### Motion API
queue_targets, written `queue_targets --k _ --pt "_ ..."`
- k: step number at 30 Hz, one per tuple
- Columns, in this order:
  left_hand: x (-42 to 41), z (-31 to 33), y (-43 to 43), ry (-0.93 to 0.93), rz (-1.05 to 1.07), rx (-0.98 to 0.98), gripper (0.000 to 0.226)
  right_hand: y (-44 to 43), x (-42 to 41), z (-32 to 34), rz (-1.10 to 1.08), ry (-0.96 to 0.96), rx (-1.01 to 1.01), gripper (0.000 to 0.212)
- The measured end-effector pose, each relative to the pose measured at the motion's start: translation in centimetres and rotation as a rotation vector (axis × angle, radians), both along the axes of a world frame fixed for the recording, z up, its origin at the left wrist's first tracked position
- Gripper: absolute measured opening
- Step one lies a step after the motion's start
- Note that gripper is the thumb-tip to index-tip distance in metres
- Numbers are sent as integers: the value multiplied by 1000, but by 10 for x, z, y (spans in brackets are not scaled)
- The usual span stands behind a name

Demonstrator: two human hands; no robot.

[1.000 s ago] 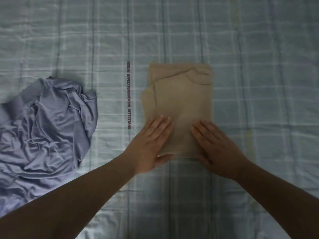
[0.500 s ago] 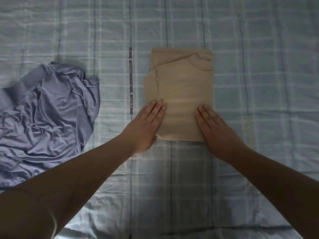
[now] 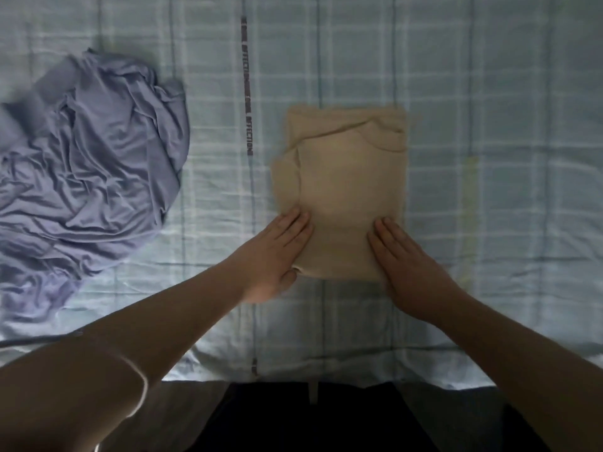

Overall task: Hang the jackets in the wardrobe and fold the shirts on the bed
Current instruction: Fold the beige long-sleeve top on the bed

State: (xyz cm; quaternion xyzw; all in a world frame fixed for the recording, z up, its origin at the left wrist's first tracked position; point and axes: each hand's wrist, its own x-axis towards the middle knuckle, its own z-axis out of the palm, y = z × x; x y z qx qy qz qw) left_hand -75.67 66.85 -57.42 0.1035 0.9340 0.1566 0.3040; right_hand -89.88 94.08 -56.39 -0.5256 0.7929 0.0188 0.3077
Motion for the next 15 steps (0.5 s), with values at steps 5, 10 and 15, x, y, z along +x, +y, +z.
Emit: queue_targets --k 5,10,15 --pt "-25 27 -23 -257 374 396 59 -12 -25 34 -332 -341 8 83" --pt "-78 36 -62 -393 788 691 42 -43 -84 70 -611 -419 -62 20" --pt "-127 39 -80 -374 1190 1003 56 -77 -136 52 -953 -447 -249 35"
